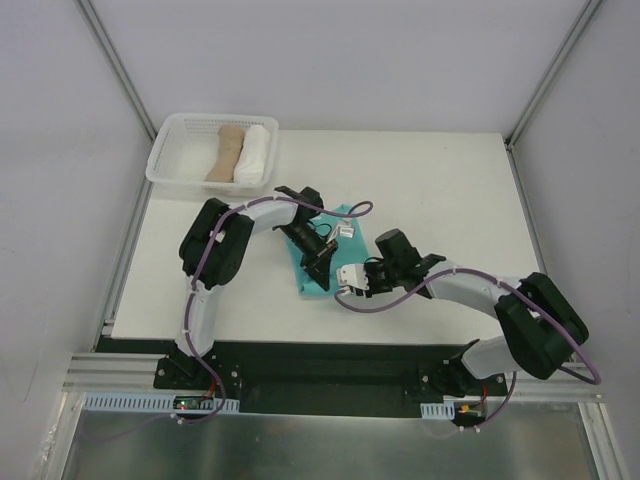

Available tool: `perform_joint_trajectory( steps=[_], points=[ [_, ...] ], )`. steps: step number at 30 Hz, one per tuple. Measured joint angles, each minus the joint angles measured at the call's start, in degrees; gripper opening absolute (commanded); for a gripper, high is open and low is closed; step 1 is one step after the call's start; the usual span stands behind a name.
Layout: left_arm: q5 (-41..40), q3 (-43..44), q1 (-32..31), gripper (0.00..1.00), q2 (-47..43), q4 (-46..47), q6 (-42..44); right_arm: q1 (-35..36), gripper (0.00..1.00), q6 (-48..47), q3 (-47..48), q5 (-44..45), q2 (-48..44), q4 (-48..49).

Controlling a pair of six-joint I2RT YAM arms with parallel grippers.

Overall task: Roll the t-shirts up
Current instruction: Roll the T-shirt to the center of the board.

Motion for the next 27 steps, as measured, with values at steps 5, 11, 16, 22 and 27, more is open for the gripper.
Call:
perform_joint_trajectory(
  steps=[5,11,16,22,27],
  points=[
    [0.7,-2.2,1.2,0.00,-1.2,-0.4,0.4,-0.3,0.11,-0.7,6.8,-0.7,2.2,-8.0],
    [0.8,-5.9,1.2,0.00,-8.4,-0.4,-2.7,-1.6,0.12,-3.5,16.2,-6.5,1.9,-27.4],
    [3.5,-6.8,1.3,0.00,-10.1,-2.0,-4.5,-2.8,0.12,-6.0,24.0,-12.3,5.7,-42.8],
    [6.9,-9.5,1.0,0.00,-6.3,-3.3,-5.8,-3.5,0.12,-7.1,25.5,-18.4,14.1,-49.6],
    [8.8,-11.7,0.9,0.00,-3.1,-4.1,-6.0,-4.0,0.12,-8.0,28.7,-22.1,21.9,-54.6]
  ],
)
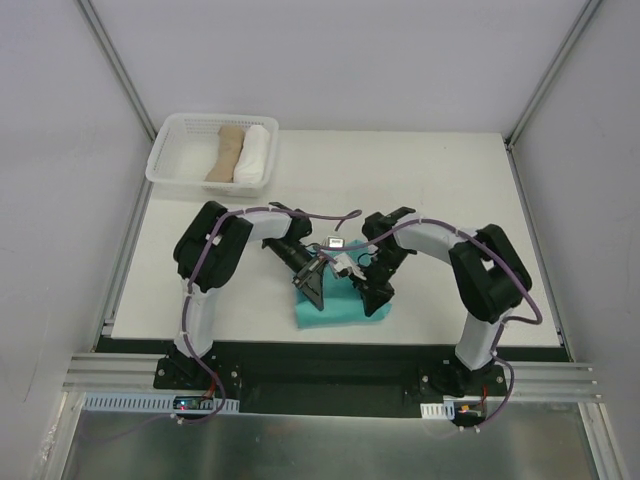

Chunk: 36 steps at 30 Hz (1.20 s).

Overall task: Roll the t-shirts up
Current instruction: Roll the T-shirt to the center of the board.

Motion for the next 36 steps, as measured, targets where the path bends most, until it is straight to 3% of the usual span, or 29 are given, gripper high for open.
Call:
perform_joint_trajectory(
  steps=[8,16,23,26,30,32,36],
  points=[
    [1.0,-0.3,1.5,0.00,5.0,-0.2,-2.3,-0.9,0.12,-3.1,9.5,-2.6,13.3,-10.1],
    [-1.1,-0.2,7.4,0.17,6.7,2.7,-9.2,-2.4,0.12,-1.0,20.5,-5.8,24.7,-15.6],
    [-9.0,0.5,14.3,0.27,4.0,3.5,-10.8,-2.9,0.12,7.1,31.1,-5.6,35.0,-24.7],
    [-13.3,-1.6,16.4,0.33,-2.5,4.4,-9.1,-3.1,0.11,10.6,33.5,-5.6,37.6,-27.1],
    [-19.2,-7.6,16.5,0.43,-18.4,8.9,-6.4,-3.5,0.11,15.7,36.6,-5.4,40.5,-29.0],
    [-22.9,-11.2,15.1,0.52,-29.1,12.4,-4.7,-4.2,0.13,19.6,38.1,-6.3,41.9,-29.0],
    [-29.4,-19.3,9.1,0.57,-46.9,20.1,-0.2,-5.5,0.13,23.3,39.3,-7.3,42.8,-29.0]
  ],
)
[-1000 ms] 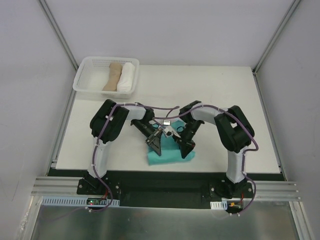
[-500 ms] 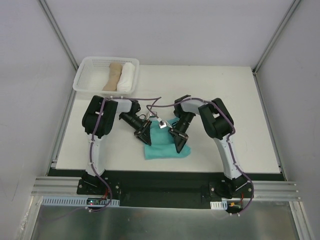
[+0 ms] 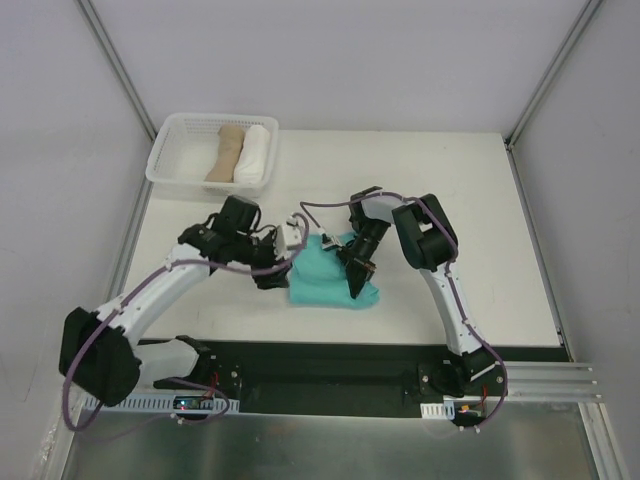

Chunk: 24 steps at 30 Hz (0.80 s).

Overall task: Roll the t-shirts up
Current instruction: Roll the T-shirt to the center of the board.

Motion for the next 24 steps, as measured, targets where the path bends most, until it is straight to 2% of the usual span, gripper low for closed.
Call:
perform_joint_trajectory(
  steps=[3,6,8,16,24],
  points=[
    [-6.8,-7.5,-12.8,0.59,-7.8,7.3,5.0,0.2,0.12,1.2,0.6,0.5,0.3,0.0],
    [-12.3,-13.3,-20.8,0.59,-8.4,14.1,9.0,0.5,0.13,1.7,1.0,0.9,0.3,0.0],
    [-15.1,-15.9,-23.4,0.59,-7.1,17.6,11.3,0.5,0.12,1.7,1.0,0.9,0.3,0.0],
    [-19.8,-17.3,-25.6,0.61,-0.2,27.7,15.6,0.5,0.12,1.9,1.0,1.0,0.3,0.0],
    [-19.8,-18.7,-27.2,0.59,3.9,30.1,17.9,0.4,0.12,2.2,1.4,0.9,0.5,0.0]
  ],
)
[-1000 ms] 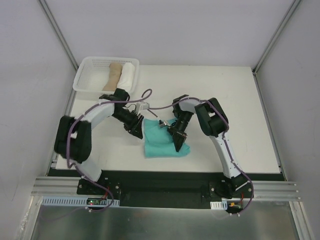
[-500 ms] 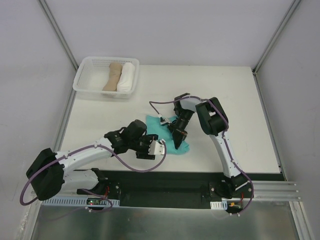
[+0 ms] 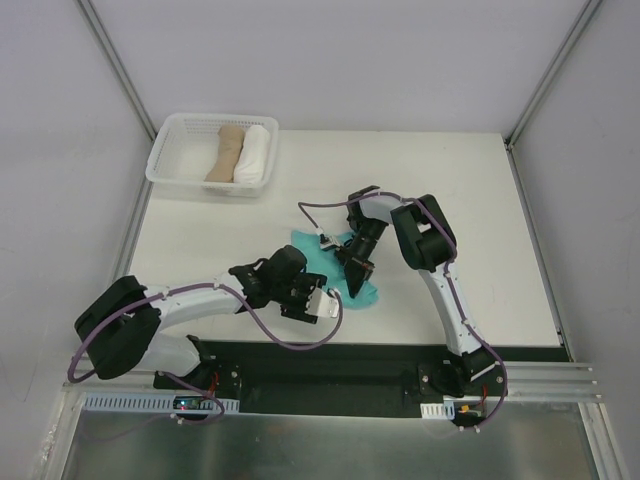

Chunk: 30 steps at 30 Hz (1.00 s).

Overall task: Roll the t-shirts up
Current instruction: Roll the T-shirt to the center of the board.

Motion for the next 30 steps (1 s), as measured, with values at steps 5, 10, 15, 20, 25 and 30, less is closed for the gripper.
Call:
perform_joint_trajectory(
  steps=[5,10,15,20,25,30],
  points=[
    [-1.2,-0.2,-0.8,0.54,2.1,1.2,1.8,0.0,0.12,0.3,0.2,0.0,0.1,0.0],
    [-2.7,0.0,-1.1,0.22,5.5,3.6,4.2,-0.1,0.34,0.3,0.3,-0.1,0.1,0.0],
    [-4.3,2.5,-1.0,0.04,8.3,3.5,6.5,-1.4,0.96,2.7,0.1,-5.9,-3.1,-0.1],
    [-2.6,6.3,-0.7,0.00,9.7,-1.2,5.5,-9.8,0.96,1.5,0.0,0.3,-9.3,4.4],
    [1.4,11.0,1.0,0.00,11.8,-8.3,3.2,-28.1,0.96,5.6,-19.0,9.4,-36.2,24.0],
    [8.2,18.8,5.0,0.00,16.5,-17.3,1.0,-35.8,0.96,14.0,-45.7,14.6,-79.1,55.9]
  ],
)
